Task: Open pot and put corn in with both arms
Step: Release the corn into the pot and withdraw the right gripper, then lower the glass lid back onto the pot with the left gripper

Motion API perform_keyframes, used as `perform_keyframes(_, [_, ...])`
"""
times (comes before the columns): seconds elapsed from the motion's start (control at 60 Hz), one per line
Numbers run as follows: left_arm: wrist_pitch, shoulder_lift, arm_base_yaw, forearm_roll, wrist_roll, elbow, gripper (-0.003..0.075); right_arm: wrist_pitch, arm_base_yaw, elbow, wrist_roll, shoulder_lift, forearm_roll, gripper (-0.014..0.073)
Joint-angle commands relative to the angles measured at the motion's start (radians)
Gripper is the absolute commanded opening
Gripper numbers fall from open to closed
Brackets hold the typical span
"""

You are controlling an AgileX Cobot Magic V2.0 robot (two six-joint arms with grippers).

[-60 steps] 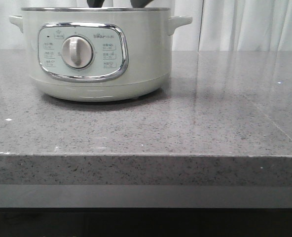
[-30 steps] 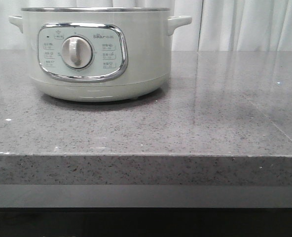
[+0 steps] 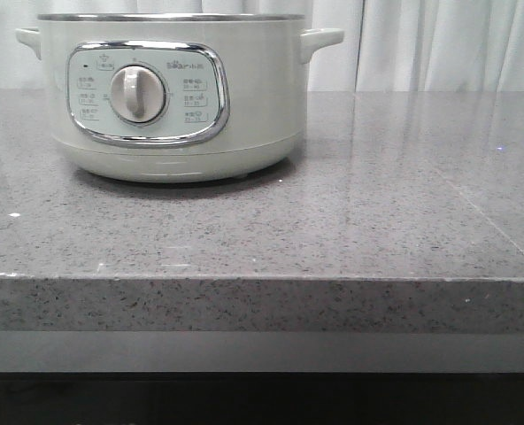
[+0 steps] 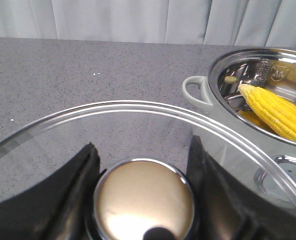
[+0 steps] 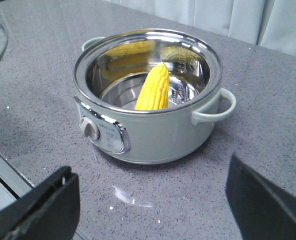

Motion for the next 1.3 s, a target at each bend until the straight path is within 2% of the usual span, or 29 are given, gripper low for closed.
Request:
perform_keyframes(0.0, [-0.150, -0.008, 0.000, -0.005, -0.007, -0.035, 0.0221, -0.091, -0.005, -0.010, -0.007, -0.040, -0.006, 0.0612])
perform_keyframes(0.317, [-0.157, -0.006, 0.000, -0.070, -0.007, -0.034, 0.0221, -0.084, -0.005, -0.008, -0.007, -0.047, -0.006, 0.0612])
perform_keyframes(0.867, [-0.324, 0.063, -0.009, -0.083, 0.000, -0.034, 0.0221, -0.083, -0.005, -0.008, -0.007, -0.047, -0.006, 0.0612])
perform_keyframes(1.101, [-0.423, 0.069, -0.109, -0.083, 0.000, -0.035, 0.0221, -0.083, -0.005, -0.008, -0.007, -0.047, -0.006, 0.0612])
perform_keyframes(1.284, [-0.510, 0.143, -0.263, -0.083, 0.000, -0.060, 0.0221, -0.083, -0.005, -0.008, -0.007, -0.047, -0.006, 0.0612])
